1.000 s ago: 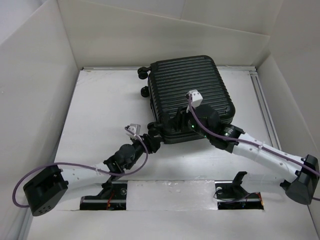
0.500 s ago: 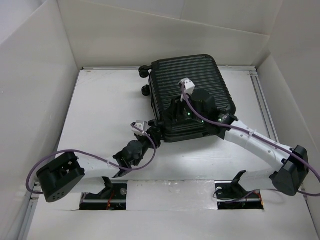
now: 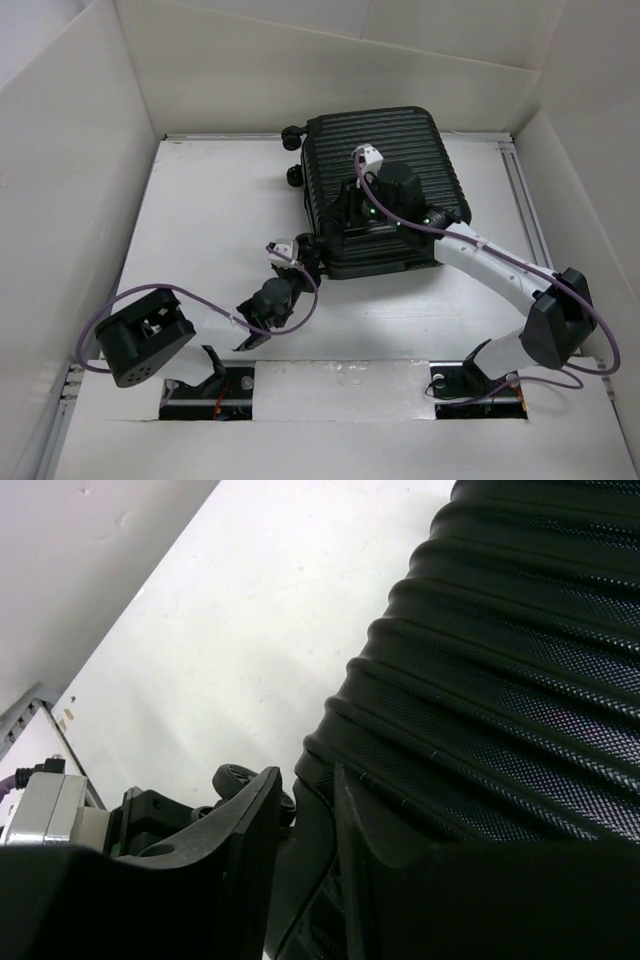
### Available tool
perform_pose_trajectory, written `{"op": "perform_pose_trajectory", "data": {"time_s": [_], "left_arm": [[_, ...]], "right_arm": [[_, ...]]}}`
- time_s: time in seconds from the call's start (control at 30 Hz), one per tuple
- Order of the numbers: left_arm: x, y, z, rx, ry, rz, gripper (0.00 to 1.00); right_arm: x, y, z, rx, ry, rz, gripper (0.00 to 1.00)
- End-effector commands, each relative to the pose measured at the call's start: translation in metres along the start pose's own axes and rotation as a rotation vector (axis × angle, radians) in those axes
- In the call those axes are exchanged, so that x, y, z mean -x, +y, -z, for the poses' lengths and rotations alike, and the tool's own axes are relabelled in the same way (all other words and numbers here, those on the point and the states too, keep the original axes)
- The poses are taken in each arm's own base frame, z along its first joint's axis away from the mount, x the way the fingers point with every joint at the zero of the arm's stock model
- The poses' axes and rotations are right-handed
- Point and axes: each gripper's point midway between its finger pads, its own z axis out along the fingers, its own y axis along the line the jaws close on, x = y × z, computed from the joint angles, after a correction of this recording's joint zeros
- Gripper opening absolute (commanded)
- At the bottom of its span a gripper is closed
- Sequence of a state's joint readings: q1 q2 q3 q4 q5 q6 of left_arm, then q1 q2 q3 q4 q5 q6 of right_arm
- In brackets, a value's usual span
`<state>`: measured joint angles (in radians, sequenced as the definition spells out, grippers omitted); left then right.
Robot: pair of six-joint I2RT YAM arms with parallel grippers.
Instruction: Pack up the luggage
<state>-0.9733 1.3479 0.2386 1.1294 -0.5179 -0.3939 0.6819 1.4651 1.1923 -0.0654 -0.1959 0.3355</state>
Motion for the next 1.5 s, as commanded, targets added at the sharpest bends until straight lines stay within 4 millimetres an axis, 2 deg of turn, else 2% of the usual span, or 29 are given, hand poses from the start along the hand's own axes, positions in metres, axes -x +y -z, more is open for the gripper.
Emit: {"op": "perform_pose_trajectory", "data": {"time_s": [0.0, 0.03, 0.1, 0.13, 0.2, 0.27, 0.3, 0.37, 0.4, 0.43, 0.57, 0.6, 0.73, 0.8, 0.87, 0.97, 1.0, 1.03, 1.1, 1.13, 1.17, 1.2, 1.23, 1.27, 1.3, 1.33, 1.4, 1.43, 1.47], "left_arm": [[0.022, 0.004, -0.011, 0.046, -0.076, 0.018, 0.00], [0.025, 0.010, -0.012, 0.071, -0.088, 0.029, 0.00], [0.030, 0.020, -0.014, 0.103, -0.116, 0.051, 0.00], [0.026, 0.024, -0.010, 0.105, -0.112, 0.048, 0.00], [0.031, 0.034, -0.009, 0.148, -0.143, 0.075, 0.00], [0.036, 0.039, -0.009, 0.181, -0.170, 0.103, 0.00], [0.037, 0.048, -0.011, 0.206, -0.176, 0.116, 0.00], [0.038, 0.056, -0.014, 0.231, -0.188, 0.187, 0.00], [0.033, 0.071, -0.015, 0.274, -0.183, 0.197, 0.00], [0.038, 0.070, -0.018, 0.260, -0.204, 0.234, 0.00], [0.037, 0.080, -0.024, 0.276, -0.220, 0.313, 0.00], [0.043, 0.079, -0.030, 0.273, -0.243, 0.336, 0.00], [0.048, 0.074, -0.047, 0.247, -0.279, 0.416, 0.00], [0.046, 0.080, -0.055, 0.268, -0.285, 0.450, 0.00], [0.053, 0.077, -0.064, 0.262, -0.307, 0.489, 0.00], [0.053, 0.078, -0.073, 0.274, -0.305, 0.515, 0.00], [0.053, 0.078, -0.073, 0.274, -0.305, 0.515, 0.00], [0.057, 0.074, -0.073, 0.254, -0.308, 0.532, 0.03], [0.049, 0.079, -0.059, 0.259, -0.284, 0.521, 0.25], [0.059, 0.073, -0.051, 0.234, -0.301, 0.535, 0.38], [0.051, 0.082, -0.036, 0.247, -0.284, 0.524, 0.49], [0.052, 0.079, -0.028, 0.234, -0.279, 0.518, 0.73], [0.060, 0.073, -0.015, 0.222, -0.289, 0.525, 0.86], [0.055, 0.080, -0.005, 0.241, -0.269, 0.511, 1.00], [0.053, 0.079, 0.002, 0.240, -0.251, 0.503, 1.00], [0.053, 0.078, 0.009, 0.243, -0.242, 0.507, 1.00], [0.057, 0.078, 0.031, 0.246, -0.231, 0.491, 1.00], [0.061, 0.079, 0.037, 0.242, -0.236, 0.494, 1.00], [0.075, 0.078, 0.050, 0.225, -0.258, 0.496, 1.00]], "right_arm": [[-0.025, -0.028, -0.008, -0.057, 0.060, -0.006, 0.34], [-0.031, -0.030, -0.008, -0.061, 0.071, -0.009, 0.29], [-0.036, -0.041, -0.008, -0.073, 0.073, -0.019, 0.26], [-0.044, -0.041, -0.005, -0.068, 0.090, -0.023, 0.26], [-0.044, -0.051, -0.002, -0.086, 0.077, -0.031, 0.23], [-0.059, -0.056, -0.001, -0.077, 0.105, -0.042, 0.23], [-0.054, -0.059, 0.002, -0.080, 0.093, -0.046, 0.23], [-0.062, -0.069, 0.005, -0.092, 0.111, -0.062, 0.23], [-0.066, -0.069, 0.003, -0.083, 0.123, -0.066, 0.23], [-0.064, -0.072, 0.004, -0.084, 0.121, -0.071, 0.22], [-0.084, -0.082, 0.007, -0.090, 0.165, -0.085, 0.21], [-0.090, -0.084, 0.007, -0.092, 0.172, -0.087, 0.21], [-0.099, -0.081, 0.011, -0.087, 0.182, -0.086, 0.21], [-0.104, -0.079, 0.011, -0.081, 0.194, -0.075, 0.19], [-0.119, -0.083, 0.012, -0.091, 0.225, -0.086, 0.19], [-0.129, -0.081, 0.013, -0.088, 0.247, -0.087, 0.19], [-0.126, -0.080, 0.014, -0.085, 0.238, -0.084, 0.18], [-0.123, -0.078, 0.016, -0.083, 0.229, -0.090, 0.18], [-0.108, -0.071, 0.022, -0.069, 0.186, -0.076, 0.18], [-0.101, -0.068, 0.025, -0.063, 0.167, -0.069, 0.18], [-0.094, -0.066, 0.028, -0.068, 0.143, -0.071, 0.18], [-0.089, -0.065, 0.033, -0.074, 0.132, -0.068, 0.18], [-0.075, -0.059, 0.040, -0.072, 0.098, -0.057, 0.18], [-0.074, -0.060, 0.046, -0.094, 0.106, -0.060, 0.18], [-0.069, -0.063, 0.052, -0.112, 0.094, -0.061, 0.18], [-0.054, -0.057, 0.062, -0.109, 0.049, -0.048, 0.24], [-0.042, -0.055, 0.074, -0.121, 0.016, -0.044, 0.30], [-0.033, -0.056, 0.081, -0.130, -0.004, -0.045, 0.39], [-0.022, -0.057, 0.090, -0.149, -0.036, -0.042, 0.44]]}}
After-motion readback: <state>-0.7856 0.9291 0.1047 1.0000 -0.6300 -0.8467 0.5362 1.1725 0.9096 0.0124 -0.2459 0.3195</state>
